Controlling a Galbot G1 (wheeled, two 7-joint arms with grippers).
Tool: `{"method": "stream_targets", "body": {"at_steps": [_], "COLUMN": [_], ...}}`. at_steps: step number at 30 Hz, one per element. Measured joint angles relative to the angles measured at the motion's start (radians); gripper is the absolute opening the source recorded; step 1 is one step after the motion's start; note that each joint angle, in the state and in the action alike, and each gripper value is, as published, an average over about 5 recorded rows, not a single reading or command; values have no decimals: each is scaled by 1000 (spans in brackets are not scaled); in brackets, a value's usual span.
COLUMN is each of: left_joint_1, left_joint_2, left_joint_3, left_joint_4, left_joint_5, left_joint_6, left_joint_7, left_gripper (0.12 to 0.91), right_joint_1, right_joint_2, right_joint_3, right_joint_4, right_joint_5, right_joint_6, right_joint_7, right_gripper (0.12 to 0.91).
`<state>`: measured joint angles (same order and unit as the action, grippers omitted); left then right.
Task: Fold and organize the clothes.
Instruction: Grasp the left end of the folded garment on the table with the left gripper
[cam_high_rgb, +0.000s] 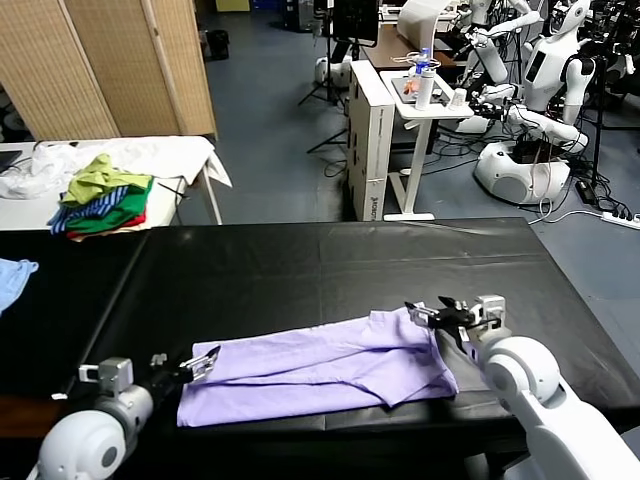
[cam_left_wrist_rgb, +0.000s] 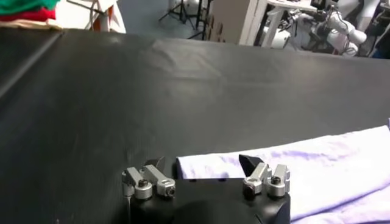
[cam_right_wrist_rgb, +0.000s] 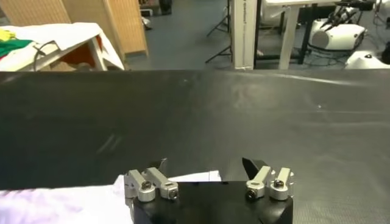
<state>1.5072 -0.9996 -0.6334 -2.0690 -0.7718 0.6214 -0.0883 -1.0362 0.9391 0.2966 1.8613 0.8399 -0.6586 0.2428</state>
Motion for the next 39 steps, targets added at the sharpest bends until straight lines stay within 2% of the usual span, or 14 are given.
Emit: {"method": "stream_targets", "body": {"at_steps": [7,10,14,17,20,24,27,34,39], "left_joint_1": [-6,-6,-7,-10,-11,-19,-27,-63,-102], "left_joint_2": [-11,-12,-12,-13,-15,-19,-24,-31,-22], "left_joint_3": [2,3,3,5,10,22,30,60,84], "left_joint_4": [16,17,22,28,33,41,48,73,95], "left_joint_5": [0,0,1,4,8,22,27,35,32], "left_joint_6": [-4,-5,-10,-17,-23,-27,-31,-38,-39], "left_joint_7": [1,2,4,6,8,12,15,19,23], "left_gripper": [891,836,741,636,474,237,160,148,148], "right_joint_1": [2,1,-1,-5,-12,-23,-35,-76,-105], "right_joint_2": [38,46,52,57,61,66,75,98,101], "right_joint_3": [-4,-5,-6,-5,-4,0,8,36,57], "right_joint_4": [-52,-59,-62,-61,-58,-50,-39,3,26], "right_joint_5": [-34,-41,-47,-53,-59,-66,-78,-159,-173], "right_joint_6": [1,-1,-1,1,2,7,14,24,20], "right_joint_7": [3,3,3,3,3,8,23,57,62], "right_gripper": [763,711,527,390,302,229,185,145,144]}}
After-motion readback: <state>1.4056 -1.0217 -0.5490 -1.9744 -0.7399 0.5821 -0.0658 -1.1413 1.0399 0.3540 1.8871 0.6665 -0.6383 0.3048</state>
